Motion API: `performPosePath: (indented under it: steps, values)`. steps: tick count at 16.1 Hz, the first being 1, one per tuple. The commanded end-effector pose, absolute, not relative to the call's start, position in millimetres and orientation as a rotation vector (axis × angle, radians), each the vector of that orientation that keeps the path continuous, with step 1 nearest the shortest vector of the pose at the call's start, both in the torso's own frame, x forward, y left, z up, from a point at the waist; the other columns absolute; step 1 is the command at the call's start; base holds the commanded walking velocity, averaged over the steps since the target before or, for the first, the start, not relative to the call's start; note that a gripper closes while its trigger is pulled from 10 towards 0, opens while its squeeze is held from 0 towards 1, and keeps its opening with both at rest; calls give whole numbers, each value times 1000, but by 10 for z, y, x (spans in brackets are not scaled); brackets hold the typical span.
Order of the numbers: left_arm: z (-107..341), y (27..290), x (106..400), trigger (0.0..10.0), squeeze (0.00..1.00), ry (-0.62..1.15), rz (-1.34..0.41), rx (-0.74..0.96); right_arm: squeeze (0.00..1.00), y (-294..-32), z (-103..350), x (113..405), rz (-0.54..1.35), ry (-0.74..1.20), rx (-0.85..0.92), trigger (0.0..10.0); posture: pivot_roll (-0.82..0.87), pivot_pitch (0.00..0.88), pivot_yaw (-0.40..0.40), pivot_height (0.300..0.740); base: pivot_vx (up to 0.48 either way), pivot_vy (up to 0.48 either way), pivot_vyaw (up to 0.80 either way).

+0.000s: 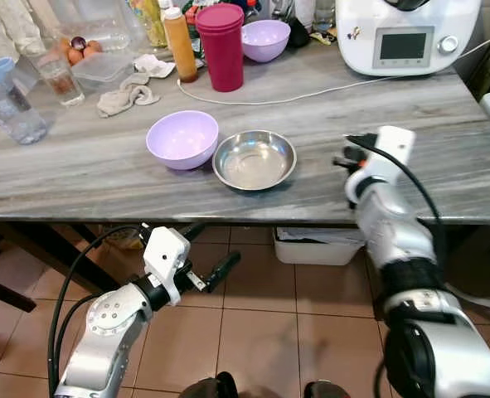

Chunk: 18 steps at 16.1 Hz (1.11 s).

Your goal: Setting the table

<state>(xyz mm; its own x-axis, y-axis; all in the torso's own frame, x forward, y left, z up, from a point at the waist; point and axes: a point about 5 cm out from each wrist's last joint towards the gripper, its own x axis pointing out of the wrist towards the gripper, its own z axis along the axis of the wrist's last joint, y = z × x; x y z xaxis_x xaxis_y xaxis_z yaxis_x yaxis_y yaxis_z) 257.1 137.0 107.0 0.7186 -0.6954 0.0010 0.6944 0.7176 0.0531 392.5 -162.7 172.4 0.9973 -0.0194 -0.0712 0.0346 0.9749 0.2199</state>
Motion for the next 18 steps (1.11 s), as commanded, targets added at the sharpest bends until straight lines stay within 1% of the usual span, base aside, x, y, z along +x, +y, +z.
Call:
performPosePath:
  steps: [1,5,10,18]
  values:
    - [1094,1396,2551,10000,0,-16,-786,62,0,-1574,1749,3949,-22,59,244,10000,-119,158,140,740,0,0,0]
    - [1102,1370,2512,10000,0,-9,-824,63,0,-1506,1620,3989,-17,113,294,10000,-116,162,142,740,0,0,0]
    - [1144,1316,2513,10000,0,-21,-854,59,0,-1480,1579,4017,-1,136,273,10000,-111,160,141,740,0,0,0]
    - [1138,1281,2532,10000,0,-24,-840,51,0,-1450,1608,4052,27,150,250,10000,-117,157,133,740,0,0,0]
